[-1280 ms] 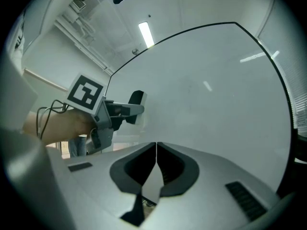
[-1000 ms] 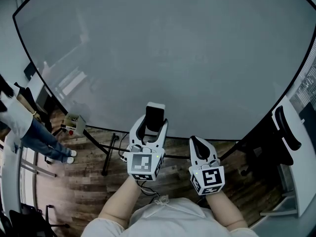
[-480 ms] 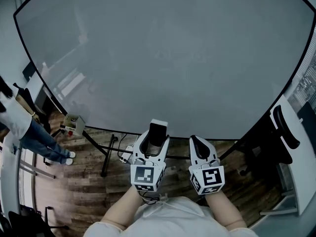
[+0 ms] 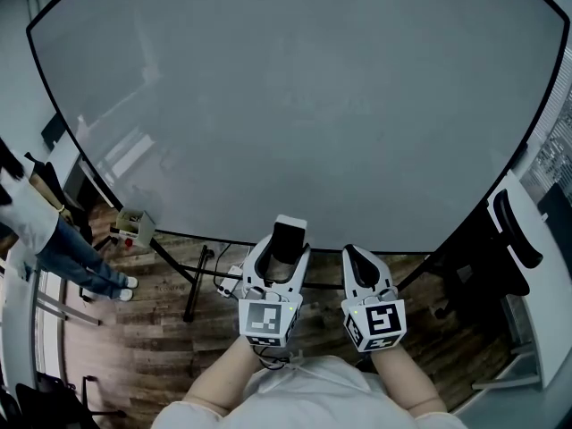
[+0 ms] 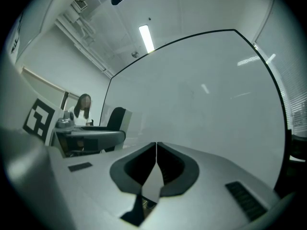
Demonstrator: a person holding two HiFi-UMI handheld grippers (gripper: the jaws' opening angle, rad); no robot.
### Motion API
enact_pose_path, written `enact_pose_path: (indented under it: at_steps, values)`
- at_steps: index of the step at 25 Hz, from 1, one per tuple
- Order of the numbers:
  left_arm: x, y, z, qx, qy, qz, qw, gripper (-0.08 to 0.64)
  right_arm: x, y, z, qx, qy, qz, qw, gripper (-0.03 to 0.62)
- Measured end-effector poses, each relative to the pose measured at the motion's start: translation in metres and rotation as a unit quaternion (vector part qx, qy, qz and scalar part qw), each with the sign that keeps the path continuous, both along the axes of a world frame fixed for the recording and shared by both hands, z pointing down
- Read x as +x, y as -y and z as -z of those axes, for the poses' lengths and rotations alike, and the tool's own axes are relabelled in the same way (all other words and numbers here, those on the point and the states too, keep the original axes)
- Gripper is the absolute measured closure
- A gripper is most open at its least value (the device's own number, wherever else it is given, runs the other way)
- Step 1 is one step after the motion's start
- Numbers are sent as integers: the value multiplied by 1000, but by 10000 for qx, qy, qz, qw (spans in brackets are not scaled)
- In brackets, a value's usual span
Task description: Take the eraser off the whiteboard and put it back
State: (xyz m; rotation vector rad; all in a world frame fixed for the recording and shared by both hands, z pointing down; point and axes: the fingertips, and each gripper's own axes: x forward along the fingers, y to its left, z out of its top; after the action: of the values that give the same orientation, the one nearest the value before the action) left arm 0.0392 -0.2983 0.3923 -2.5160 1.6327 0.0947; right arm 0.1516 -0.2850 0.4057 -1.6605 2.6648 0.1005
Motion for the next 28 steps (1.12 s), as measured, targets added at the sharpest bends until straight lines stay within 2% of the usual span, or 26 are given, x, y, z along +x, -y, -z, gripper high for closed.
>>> enact_pose_path:
  at_steps: [7,12,19,28]
  values:
    - [0,1,0,1,80,67,9999,301,1,-1,0,0,-2,3,10000,565]
    - [0,8,-5,-100,3,23,9999,301,0,0,0,-18,10,16,10000,565]
    - [-2,34,22,240,225,161,9993,301,1,7,14,112,5,37,9999,565]
    - [6,76,78,658,328,211,9971,301,1,12,9,54,-57,70,9999,565]
